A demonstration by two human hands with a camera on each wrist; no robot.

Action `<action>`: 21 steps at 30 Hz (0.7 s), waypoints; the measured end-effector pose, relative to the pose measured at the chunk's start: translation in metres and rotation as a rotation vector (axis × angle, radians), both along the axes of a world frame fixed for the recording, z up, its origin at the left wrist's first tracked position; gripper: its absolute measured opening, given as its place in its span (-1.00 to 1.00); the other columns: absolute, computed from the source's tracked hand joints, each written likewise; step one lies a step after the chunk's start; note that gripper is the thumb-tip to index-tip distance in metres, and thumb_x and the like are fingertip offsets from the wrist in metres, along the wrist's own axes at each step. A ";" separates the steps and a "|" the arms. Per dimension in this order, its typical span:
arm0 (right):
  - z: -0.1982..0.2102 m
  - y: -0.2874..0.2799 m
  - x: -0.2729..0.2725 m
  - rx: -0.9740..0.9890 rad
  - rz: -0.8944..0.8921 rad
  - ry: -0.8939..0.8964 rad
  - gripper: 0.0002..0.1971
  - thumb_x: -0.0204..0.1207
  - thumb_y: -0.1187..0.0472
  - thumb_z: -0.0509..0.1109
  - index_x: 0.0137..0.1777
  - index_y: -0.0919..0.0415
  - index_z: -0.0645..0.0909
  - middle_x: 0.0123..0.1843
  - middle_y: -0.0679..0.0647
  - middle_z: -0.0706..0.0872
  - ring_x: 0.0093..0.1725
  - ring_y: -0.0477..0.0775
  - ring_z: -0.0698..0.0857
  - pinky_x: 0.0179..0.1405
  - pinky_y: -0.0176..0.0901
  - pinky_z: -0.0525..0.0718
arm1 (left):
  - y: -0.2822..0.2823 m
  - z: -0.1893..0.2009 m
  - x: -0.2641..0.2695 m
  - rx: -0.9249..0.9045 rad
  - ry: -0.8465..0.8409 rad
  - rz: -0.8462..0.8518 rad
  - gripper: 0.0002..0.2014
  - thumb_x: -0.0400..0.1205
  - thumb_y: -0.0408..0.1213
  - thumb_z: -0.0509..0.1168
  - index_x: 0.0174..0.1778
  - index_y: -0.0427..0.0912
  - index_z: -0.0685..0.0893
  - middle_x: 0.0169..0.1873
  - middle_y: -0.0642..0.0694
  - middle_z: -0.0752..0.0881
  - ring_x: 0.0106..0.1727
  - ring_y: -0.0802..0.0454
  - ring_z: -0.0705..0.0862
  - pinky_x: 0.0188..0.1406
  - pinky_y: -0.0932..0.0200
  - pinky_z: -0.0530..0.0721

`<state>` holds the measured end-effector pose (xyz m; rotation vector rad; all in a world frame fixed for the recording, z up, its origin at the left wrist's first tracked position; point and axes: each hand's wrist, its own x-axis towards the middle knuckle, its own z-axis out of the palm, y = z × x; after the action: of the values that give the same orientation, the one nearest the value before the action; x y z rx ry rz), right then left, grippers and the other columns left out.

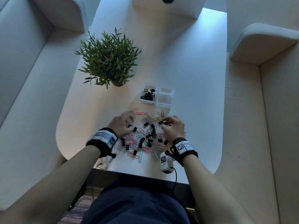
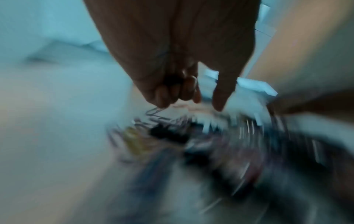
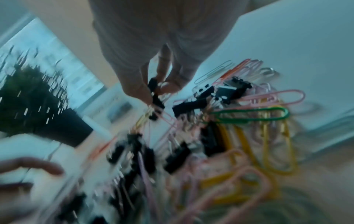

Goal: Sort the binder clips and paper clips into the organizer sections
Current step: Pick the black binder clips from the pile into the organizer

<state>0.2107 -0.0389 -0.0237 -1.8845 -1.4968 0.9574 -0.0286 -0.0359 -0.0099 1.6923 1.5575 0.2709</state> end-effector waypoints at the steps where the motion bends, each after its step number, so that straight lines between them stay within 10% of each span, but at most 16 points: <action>1: 0.002 0.000 0.003 -0.030 -0.041 0.038 -0.81 0.23 0.36 0.54 -0.23 0.06 0.76 -0.19 0.05 0.75 -0.23 -0.09 0.72 -0.18 -0.35 0.70 | -0.001 -0.003 0.001 0.048 0.128 -0.127 -0.65 0.52 -0.25 0.36 0.21 -0.17 0.52 -0.13 -0.08 0.67 -0.42 0.10 0.56 -0.31 0.25 0.72; 8: 0.017 -0.003 0.027 -0.139 -0.267 0.274 -0.84 0.25 0.39 0.55 -0.20 0.15 0.79 -0.29 0.10 0.80 -0.36 -0.17 0.74 -0.40 -0.36 0.68 | -0.006 -0.020 -0.001 0.215 0.370 -0.355 -0.51 0.67 -0.11 0.15 0.50 -0.21 0.30 0.42 -0.21 0.49 0.39 -0.16 0.51 0.19 -0.04 0.67; 14: 0.020 -0.007 0.031 -0.195 -0.396 0.518 -0.80 0.31 0.53 0.42 -0.15 0.30 0.77 -0.26 0.30 0.72 -0.38 -0.01 0.68 -0.55 -0.34 0.62 | -0.010 -0.025 0.000 0.261 0.405 -0.404 -0.60 0.61 -0.12 0.15 0.33 -0.21 0.42 0.27 -0.22 0.57 -0.12 -0.04 0.67 -0.31 0.11 0.78; 21: 0.045 0.026 0.006 -0.108 -0.307 0.614 -0.82 0.31 0.53 0.44 -0.18 0.29 0.75 -0.24 0.22 0.78 -0.27 0.00 0.74 -0.17 -0.21 0.71 | -0.012 -0.024 0.001 0.188 0.259 -0.282 -0.44 0.52 -0.21 0.32 0.45 -0.12 0.33 0.26 -0.15 0.58 -0.17 0.03 0.64 -0.21 -0.02 0.78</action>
<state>0.2164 -0.0130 0.0214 -1.6131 -0.7869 1.3248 -0.0280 -0.0475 -0.0335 2.1376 1.4860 0.0541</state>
